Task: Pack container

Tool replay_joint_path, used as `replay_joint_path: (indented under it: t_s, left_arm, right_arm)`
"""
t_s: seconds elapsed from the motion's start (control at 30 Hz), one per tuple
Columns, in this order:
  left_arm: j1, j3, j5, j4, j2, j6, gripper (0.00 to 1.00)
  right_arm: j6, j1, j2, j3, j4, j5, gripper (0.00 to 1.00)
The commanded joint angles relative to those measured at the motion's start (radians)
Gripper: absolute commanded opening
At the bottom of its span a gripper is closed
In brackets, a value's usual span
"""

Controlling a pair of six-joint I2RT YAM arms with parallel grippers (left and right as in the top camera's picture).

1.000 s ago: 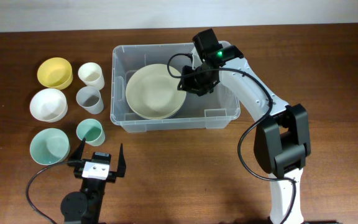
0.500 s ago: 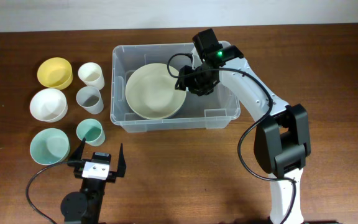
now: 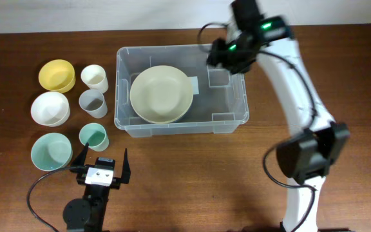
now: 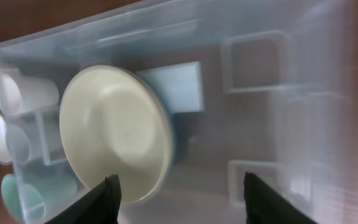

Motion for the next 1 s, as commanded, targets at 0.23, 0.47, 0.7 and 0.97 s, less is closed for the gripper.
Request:
replay_joint_path:
  t_s: [0.23,0.47,0.7,0.97]
  left_arm:
    - [0.006,-0.003,0.011,-0.004,-0.008,0.012,1.00]
    - [0.006,-0.003,0.011,-0.004,-0.008,0.012,1.00]
    - [0.006,-0.003,0.011,-0.004,-0.008,0.012,1.00]
    - [0.006,-0.003,0.011,-0.004,-0.008,0.012,1.00]
  right_arm:
    - [-0.066,-0.256,-0.226,0.393,-0.401,0.207,0.70]
    - [-0.171,-0.399,-0.438,0.252,-0.401,0.158,0.75]
    - [-0.200,-0.535,-0.752,-0.273,-0.401,0.272,0.84]
    - [-0.195,-0.651,-0.884,-0.758,-0.267,0.269,0.93]
